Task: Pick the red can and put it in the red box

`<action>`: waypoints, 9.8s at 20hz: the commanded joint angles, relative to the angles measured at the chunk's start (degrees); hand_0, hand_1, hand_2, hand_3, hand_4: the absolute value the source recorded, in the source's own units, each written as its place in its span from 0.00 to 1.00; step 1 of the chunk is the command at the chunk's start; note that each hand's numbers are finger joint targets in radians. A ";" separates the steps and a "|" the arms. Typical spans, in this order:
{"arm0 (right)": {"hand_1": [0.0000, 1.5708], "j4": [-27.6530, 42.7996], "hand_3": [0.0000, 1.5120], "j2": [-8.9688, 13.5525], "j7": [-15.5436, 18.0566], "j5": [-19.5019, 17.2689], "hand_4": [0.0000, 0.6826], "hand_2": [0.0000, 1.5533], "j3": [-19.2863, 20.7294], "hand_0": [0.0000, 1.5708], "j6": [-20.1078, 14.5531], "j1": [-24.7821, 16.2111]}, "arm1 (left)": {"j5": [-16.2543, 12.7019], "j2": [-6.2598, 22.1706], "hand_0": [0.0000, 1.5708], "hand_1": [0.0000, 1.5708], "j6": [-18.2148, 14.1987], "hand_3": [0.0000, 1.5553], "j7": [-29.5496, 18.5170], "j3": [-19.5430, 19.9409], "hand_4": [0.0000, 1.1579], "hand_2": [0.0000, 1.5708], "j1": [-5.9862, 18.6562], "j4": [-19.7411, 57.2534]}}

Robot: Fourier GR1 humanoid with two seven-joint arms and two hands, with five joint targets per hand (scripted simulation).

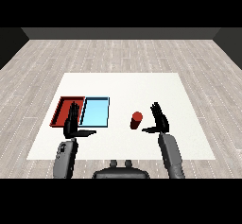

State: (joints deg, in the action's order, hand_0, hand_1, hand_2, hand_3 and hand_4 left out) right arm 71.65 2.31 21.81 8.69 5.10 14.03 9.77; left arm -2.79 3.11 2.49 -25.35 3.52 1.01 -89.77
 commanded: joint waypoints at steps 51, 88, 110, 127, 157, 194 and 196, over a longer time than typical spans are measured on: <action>0.00 -19.40 0.00 -2.30 8.43 9.36 0.00 0.00 -17.58 0.00 -15.06 10.60 | -2.54 0.94 0.00 0.00 1.92 0.00 5.16 0.89 0.00 0.00 -0.30 -4.66; 1.00 6.53 0.93 2.17 -12.43 -1.94 0.88 0.95 -15.95 1.00 -29.18 6.70 | 4.50 -2.99 0.00 0.00 -1.57 0.00 -2.86 -3.68 0.00 0.00 1.97 3.35; 1.00 22.01 0.93 -2.26 -18.01 -8.79 0.93 0.94 -19.29 1.00 -36.81 12.12 | 2.43 -3.10 0.00 0.00 -2.20 0.00 12.94 -20.19 0.00 0.00 3.49 -5.73; 1.00 21.40 0.93 -2.30 -17.01 -9.88 0.95 0.95 -24.10 1.00 -40.60 13.96 | -7.32 -3.11 0.00 0.00 -11.51 0.00 15.08 -30.19 0.00 0.00 15.81 8.48; 1.00 19.17 0.93 -2.27 -11.64 -3.01 0.96 0.96 -34.60 1.00 -46.07 15.45 | -14.09 -3.06 0.00 0.00 -12.85 0.00 11.25 -33.68 0.00 0.00 23.36 16.04; 0.00 20.14 0.00 -2.25 -19.44 -9.04 0.00 0.00 -32.24 0.00 -46.38 16.15 | -14.54 -3.06 1.00 1.00 -31.53 0.97 11.62 -32.90 0.98 1.00 22.23 14.57; 0.00 22.72 0.00 -1.79 -20.28 -10.79 0.00 0.00 -30.34 0.00 -43.25 13.76 | -17.09 -3.08 1.00 1.00 -31.10 0.96 8.28 -34.58 0.98 1.00 21.18 18.11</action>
State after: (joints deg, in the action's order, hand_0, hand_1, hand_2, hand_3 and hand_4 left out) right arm 92.56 0.59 1.79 -1.16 -27.66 -31.40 25.79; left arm -18.76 0.56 -30.01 -14.52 -30.98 22.57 -73.80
